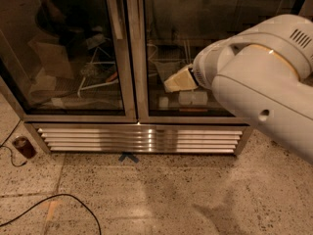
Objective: Pick orange can from middle drawer and place on counter
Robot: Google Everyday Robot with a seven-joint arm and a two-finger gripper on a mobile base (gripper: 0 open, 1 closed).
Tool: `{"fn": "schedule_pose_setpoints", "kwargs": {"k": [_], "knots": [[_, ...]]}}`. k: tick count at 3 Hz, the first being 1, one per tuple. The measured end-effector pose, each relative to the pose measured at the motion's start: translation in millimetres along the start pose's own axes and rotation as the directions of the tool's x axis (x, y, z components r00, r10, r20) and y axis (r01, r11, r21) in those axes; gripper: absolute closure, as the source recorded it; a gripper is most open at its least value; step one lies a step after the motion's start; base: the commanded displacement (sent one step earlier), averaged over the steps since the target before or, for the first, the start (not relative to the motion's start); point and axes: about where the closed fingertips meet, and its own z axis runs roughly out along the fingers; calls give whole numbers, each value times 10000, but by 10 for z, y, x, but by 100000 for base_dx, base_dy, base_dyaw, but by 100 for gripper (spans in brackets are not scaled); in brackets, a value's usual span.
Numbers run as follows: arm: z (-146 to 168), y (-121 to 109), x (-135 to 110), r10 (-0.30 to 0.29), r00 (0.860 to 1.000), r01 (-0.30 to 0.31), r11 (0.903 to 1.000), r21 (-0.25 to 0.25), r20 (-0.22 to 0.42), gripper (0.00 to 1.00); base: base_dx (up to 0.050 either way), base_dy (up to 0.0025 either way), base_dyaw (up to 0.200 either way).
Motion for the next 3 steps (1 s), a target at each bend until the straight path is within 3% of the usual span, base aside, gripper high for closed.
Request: {"fn": "schedule_pose_setpoints", "kwargs": {"k": [1, 3], "knots": [[1, -101, -46, 115, 9998, -123, 9990, 421, 177, 0, 0, 0, 0], [9, -118, -67, 242, 9988, -267, 9979, 590, 431, 0, 0, 0, 0]]}}
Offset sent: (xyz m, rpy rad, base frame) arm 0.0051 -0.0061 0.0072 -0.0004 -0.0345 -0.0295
